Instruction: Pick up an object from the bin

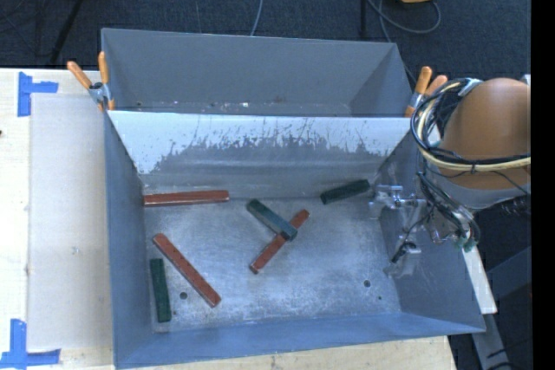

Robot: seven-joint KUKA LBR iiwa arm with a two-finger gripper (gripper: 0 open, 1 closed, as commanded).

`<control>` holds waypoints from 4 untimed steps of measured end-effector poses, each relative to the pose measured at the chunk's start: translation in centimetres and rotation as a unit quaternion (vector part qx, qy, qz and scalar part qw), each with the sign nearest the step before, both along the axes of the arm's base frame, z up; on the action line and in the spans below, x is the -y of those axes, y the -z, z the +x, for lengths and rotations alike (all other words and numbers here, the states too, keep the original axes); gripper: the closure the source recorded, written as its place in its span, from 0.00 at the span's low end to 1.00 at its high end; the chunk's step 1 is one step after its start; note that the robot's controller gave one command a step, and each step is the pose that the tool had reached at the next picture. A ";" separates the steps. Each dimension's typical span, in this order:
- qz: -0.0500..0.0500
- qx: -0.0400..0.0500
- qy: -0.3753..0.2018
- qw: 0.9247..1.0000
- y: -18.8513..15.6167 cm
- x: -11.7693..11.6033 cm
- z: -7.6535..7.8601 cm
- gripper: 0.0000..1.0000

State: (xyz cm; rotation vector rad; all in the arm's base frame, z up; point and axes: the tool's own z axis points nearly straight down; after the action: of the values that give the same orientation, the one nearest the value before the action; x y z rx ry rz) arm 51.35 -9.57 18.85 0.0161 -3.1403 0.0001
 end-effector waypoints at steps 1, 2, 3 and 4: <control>0.002 -0.004 -0.051 0.999 10.3 -4.4 -0.2 0.00; 0.000 -0.001 0.194 0.981 12.0 -4.6 0.1 0.00; 0.001 0.002 0.188 0.982 11.9 -5.8 4.8 0.00; 0.000 0.001 0.187 0.982 11.9 -5.8 4.7 1.00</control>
Offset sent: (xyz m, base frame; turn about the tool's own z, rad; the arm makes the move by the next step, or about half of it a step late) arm 0.0005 0.0421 -0.0980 -0.0887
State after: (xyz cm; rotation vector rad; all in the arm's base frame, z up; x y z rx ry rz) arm 56.02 -3.77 6.99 -0.5715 -3.0901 0.0009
